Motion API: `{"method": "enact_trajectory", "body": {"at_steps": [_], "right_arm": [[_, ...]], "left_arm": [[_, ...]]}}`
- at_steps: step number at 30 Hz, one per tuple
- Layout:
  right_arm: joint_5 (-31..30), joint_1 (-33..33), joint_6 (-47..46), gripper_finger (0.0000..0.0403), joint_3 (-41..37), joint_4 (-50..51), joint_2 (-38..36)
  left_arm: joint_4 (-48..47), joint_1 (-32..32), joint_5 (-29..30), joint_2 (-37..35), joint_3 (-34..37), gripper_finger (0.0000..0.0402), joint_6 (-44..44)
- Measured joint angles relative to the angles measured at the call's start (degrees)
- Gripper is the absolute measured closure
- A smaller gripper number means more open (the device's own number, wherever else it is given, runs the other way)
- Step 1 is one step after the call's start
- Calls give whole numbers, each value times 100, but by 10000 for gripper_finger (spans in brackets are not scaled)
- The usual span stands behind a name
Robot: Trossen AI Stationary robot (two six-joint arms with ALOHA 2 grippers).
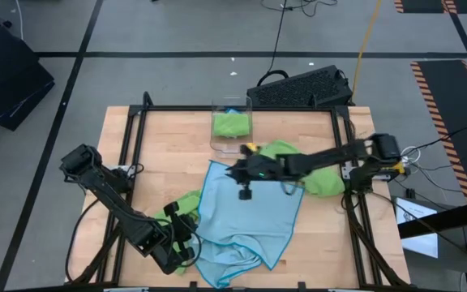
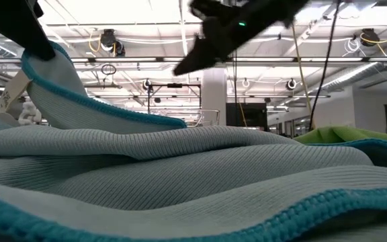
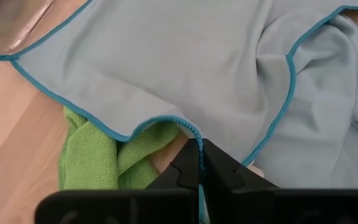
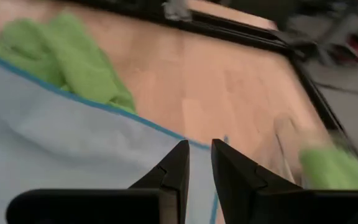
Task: Fold microfiber towels
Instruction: Fold the right blue towel
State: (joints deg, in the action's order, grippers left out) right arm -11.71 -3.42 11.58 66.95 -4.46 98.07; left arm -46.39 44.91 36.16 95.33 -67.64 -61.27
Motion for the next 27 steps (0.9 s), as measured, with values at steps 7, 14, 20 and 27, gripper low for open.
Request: {"method": "enact_trajectory", "body": {"at_steps": [7,14,20,27], "right_arm": [[1161,508,1113,344,1939,1459,1214],[1205,810,2094,343,2958,2414,2226],[1195,1005,2857,330,3438,2709,2637],[1201,1148,3401,262,3674,2667,2842]], "left_arm": [[-1,31,-12,0,0,389,-364],[0,137,-13,0,0,388,-383],[-2,162,5,0,0,397,-360],[-9,137,180,0,0,385,-353]]}}
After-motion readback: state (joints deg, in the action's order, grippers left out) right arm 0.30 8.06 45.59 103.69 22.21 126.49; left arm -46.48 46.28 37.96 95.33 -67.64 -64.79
